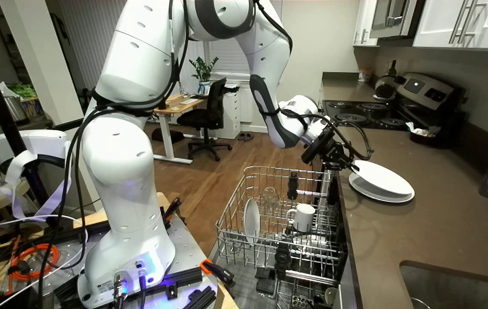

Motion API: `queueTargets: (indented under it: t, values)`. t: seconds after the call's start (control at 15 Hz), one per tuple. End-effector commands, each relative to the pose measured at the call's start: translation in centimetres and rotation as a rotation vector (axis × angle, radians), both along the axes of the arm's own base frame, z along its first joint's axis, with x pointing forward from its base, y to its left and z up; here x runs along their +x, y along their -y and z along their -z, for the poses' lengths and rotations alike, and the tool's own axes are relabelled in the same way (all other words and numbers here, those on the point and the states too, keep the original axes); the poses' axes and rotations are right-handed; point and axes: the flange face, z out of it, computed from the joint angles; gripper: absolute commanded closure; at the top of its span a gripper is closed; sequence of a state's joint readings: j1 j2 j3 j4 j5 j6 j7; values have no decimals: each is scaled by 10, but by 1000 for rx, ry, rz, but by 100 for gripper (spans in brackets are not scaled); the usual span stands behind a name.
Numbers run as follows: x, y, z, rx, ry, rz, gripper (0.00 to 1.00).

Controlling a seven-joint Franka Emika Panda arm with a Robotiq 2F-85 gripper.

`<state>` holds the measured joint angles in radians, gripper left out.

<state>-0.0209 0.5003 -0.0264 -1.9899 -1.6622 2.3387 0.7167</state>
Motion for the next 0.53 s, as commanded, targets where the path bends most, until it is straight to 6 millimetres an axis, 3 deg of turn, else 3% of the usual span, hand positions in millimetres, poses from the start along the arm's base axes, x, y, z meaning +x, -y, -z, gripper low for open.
queueTargets:
  t: [0.0, 0.4, 0.47]
  values:
    - [10, 12, -6, 26, 41, -20, 94]
    - [18, 17, -5, 67, 54, -30, 94]
    - [19, 16, -6, 69, 53, -32, 89]
